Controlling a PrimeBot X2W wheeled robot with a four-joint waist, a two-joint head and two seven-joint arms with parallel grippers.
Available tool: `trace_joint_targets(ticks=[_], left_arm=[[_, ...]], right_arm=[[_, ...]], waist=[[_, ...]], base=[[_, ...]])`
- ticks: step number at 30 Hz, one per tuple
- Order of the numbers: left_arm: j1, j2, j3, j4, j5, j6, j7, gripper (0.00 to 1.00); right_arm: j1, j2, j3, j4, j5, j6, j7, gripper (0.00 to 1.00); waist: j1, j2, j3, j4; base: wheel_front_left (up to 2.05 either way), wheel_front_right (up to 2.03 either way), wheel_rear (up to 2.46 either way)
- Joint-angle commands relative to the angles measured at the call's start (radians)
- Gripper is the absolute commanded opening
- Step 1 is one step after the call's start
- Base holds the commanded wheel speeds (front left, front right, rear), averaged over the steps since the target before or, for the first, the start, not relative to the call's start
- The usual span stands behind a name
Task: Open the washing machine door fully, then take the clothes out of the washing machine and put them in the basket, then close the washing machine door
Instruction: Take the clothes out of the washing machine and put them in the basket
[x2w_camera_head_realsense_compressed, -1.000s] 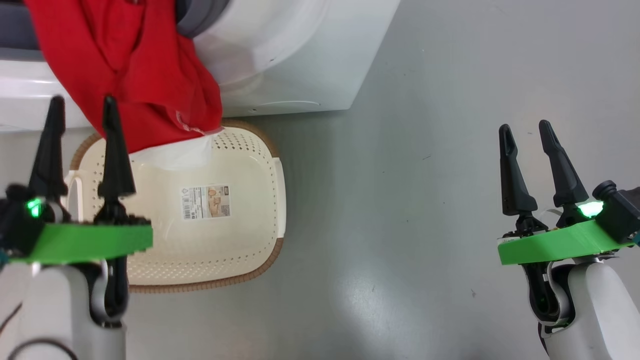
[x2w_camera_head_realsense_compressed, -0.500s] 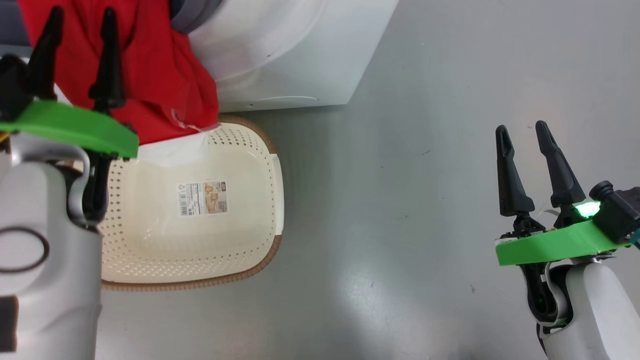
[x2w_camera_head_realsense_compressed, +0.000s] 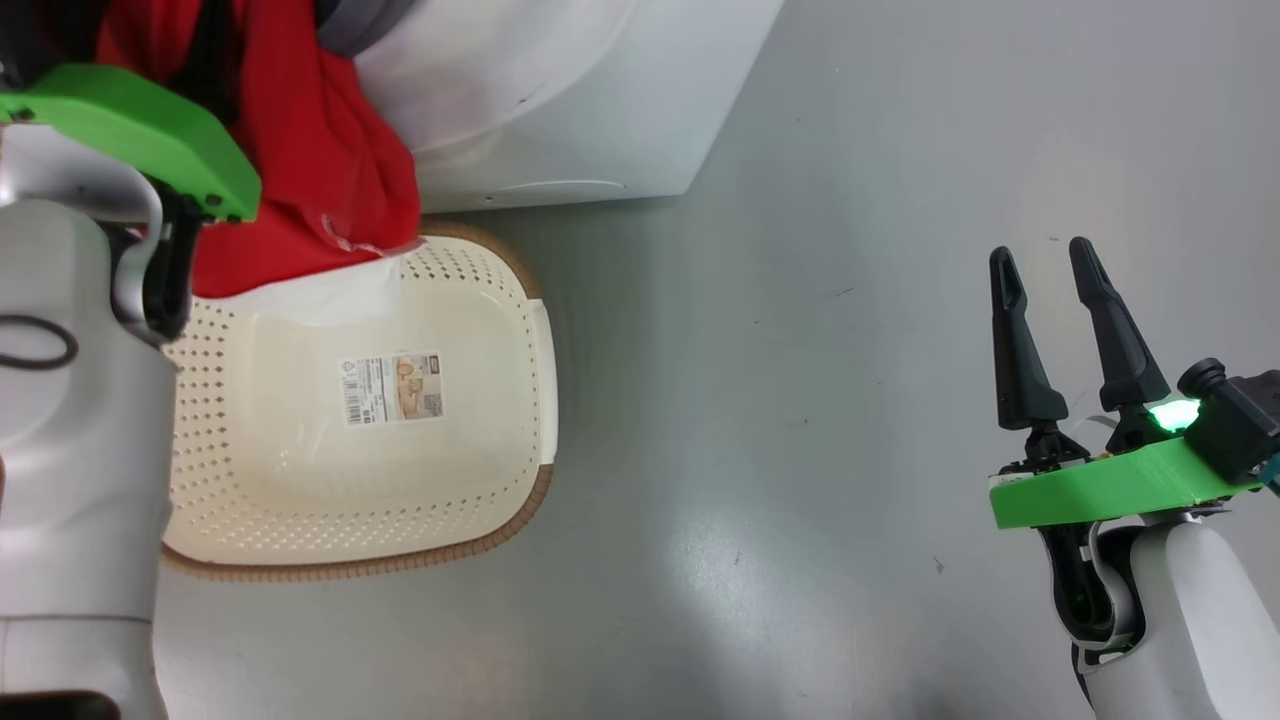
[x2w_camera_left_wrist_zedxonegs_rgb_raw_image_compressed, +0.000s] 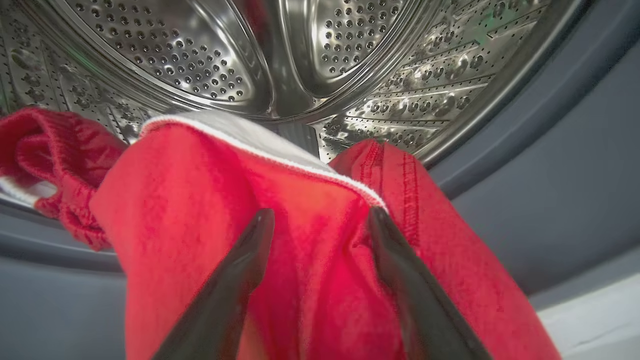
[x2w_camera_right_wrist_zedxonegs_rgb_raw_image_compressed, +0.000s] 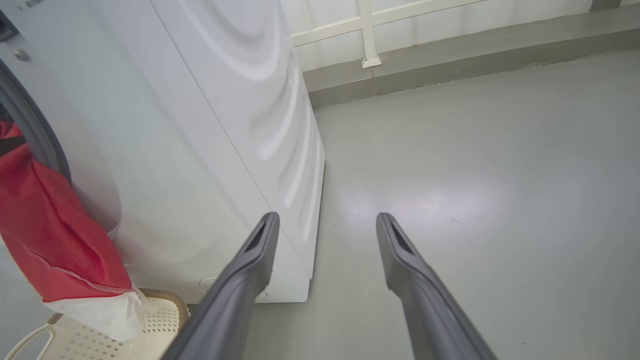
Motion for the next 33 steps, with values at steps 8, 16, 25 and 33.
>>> trace_joint_targets(ticks=[8, 16, 25, 33], left_arm=[[-0.094, 0.057, -0.014, 0.136, 0.018, 0.0, -0.024, 1.0], [-0.141, 0.054, -0.036, 0.243, 0.01, -0.003, -0.08, 0.0], [-0.119, 0.043, -0.051, 0.274, -0.024, -0.006, -0.152, 0.0], [0.041, 0.03, -0.069, 0.173, -0.081, -0.007, -0.173, 0.0]], right_arm=[[-0.004, 0.002, 0.023, -0.026, 0.008, 0.007, -0.006, 1.0], [-0.003, 0.002, 0.02, -0.028, 0.008, 0.007, -0.006, 1.0], [0.006, 0.002, 0.012, -0.029, 0.005, 0.007, -0.006, 1.0], [0.021, 0.002, 0.006, -0.031, 0.005, 0.007, -0.006, 1.0]], waist=[[0.0, 0.0, 0.005, -0.005], [0.0, 0.0, 0.002, -0.004], [0.0, 0.0, -0.014, 0.008], [0.0, 0.0, -0.036, 0.022]], base=[[0.0, 0.0, 0.0], [0.0, 0.0, 0.0], [0.0, 0.0, 0.0], [0.0, 0.0, 0.0]])
